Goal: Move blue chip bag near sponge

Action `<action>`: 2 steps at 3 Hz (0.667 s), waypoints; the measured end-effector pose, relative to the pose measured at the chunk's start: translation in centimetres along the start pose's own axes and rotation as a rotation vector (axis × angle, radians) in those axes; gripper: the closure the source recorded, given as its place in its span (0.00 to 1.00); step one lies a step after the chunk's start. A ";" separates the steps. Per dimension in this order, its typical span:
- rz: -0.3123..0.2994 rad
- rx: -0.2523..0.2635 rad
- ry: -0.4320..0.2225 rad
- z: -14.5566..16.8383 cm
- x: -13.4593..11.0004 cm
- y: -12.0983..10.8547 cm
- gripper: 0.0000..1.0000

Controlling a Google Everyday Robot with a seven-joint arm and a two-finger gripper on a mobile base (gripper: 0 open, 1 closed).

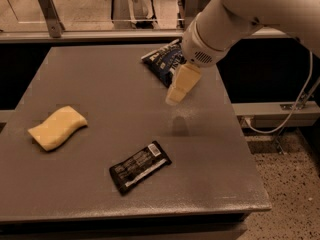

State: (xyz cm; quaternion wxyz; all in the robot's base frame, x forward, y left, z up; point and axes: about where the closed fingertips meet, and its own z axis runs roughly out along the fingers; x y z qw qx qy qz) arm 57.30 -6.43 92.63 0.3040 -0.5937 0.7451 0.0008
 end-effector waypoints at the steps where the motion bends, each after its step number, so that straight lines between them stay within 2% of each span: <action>1: 0.069 0.069 -0.024 1.6 1.0 -2.7 0.00; 2: 0.152 0.137 -0.063 3.4 1.7 -5.5 0.00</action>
Offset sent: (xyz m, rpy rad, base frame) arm 0.1040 -0.0332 -0.0257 0.1944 -0.1353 -0.2757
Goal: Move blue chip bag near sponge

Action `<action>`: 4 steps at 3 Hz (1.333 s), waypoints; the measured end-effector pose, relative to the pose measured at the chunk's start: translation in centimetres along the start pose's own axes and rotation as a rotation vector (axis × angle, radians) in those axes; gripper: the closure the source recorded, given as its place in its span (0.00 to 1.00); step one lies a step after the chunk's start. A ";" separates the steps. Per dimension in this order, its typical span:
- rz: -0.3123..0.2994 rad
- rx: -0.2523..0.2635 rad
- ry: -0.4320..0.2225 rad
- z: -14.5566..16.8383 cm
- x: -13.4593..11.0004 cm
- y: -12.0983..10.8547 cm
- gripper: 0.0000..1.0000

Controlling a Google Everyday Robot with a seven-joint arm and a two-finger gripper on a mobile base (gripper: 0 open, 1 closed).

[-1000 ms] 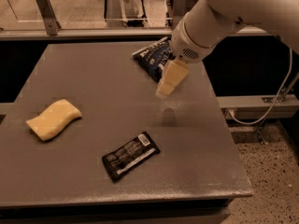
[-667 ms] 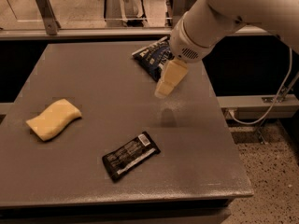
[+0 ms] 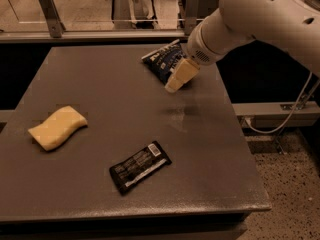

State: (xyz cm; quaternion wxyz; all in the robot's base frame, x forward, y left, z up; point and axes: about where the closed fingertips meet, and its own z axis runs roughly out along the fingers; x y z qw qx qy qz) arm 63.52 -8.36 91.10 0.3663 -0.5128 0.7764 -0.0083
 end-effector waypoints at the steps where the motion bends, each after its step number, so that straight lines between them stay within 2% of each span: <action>1: 0.078 0.019 -0.011 2.9 0.6 -1.0 0.18; 3: 0.155 -0.013 -0.041 6.7 1.4 -1.1 0.65; 4: 0.173 -0.020 -0.098 6.3 0.9 -1.0 0.88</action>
Offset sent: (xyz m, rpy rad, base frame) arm 0.0555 0.0043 -0.0585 0.1384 0.0486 -0.1232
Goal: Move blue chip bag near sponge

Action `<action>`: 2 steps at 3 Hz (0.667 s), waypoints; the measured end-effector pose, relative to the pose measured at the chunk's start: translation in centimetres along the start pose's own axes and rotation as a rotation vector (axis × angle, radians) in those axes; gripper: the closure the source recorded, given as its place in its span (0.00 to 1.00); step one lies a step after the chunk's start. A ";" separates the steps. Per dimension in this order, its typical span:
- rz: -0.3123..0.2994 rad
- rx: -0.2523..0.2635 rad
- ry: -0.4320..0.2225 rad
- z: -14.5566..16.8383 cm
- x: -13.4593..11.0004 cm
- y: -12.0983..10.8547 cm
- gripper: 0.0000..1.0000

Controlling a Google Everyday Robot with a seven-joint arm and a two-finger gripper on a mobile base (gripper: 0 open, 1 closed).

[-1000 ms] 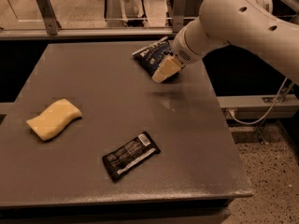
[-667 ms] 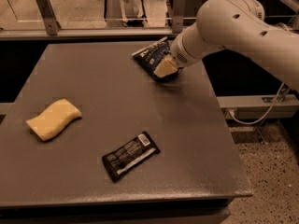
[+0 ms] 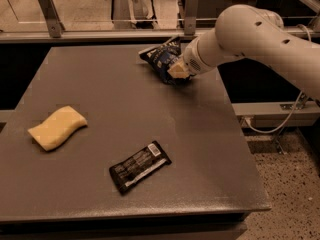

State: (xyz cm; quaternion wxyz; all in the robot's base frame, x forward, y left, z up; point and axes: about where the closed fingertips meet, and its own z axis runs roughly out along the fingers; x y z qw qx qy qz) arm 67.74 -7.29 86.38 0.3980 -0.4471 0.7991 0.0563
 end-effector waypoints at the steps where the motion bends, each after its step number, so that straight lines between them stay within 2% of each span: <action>1: -0.001 0.021 -0.103 -2.8 -1.9 -0.1 1.00; 2: -0.051 0.053 -0.184 -6.0 -4.4 0.5 1.00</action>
Offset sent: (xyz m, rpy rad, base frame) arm -0.0488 0.0108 0.1201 0.1224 -0.2885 0.0874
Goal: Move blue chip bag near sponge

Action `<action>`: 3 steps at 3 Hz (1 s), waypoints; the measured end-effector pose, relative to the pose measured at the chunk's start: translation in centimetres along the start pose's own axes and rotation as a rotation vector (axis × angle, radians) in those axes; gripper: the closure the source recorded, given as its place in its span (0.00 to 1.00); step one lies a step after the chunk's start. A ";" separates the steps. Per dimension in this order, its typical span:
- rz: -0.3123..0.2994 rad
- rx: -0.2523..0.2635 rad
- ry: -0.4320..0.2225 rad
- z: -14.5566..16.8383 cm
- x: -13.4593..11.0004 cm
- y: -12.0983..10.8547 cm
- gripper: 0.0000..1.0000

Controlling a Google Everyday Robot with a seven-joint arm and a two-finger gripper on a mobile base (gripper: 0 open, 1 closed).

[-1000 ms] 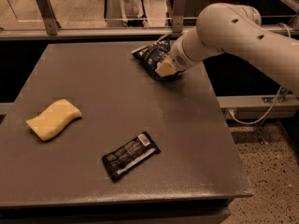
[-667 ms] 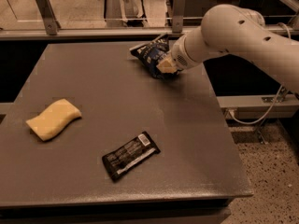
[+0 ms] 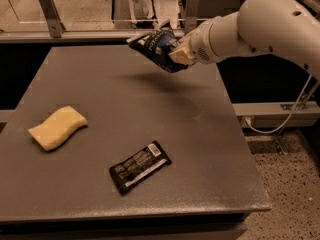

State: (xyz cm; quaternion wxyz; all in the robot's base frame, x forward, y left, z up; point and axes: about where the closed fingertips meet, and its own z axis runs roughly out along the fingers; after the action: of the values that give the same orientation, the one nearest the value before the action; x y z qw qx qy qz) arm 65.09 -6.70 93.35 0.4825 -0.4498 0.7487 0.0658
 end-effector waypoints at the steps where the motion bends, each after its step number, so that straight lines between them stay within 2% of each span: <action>1: -0.068 -0.018 -0.028 -0.5 -2.7 1.7 1.00; 2: -0.164 -0.082 -0.033 0.7 -5.4 4.7 1.00; 3: -0.236 -0.175 -0.024 3.2 -7.3 8.0 1.00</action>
Offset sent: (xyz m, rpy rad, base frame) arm -0.0351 0.1129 0.0246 -0.1375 -0.0660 0.2906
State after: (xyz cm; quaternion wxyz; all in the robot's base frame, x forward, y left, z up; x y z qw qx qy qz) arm 62.30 4.12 94.69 0.4548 -0.5743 0.6761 0.0788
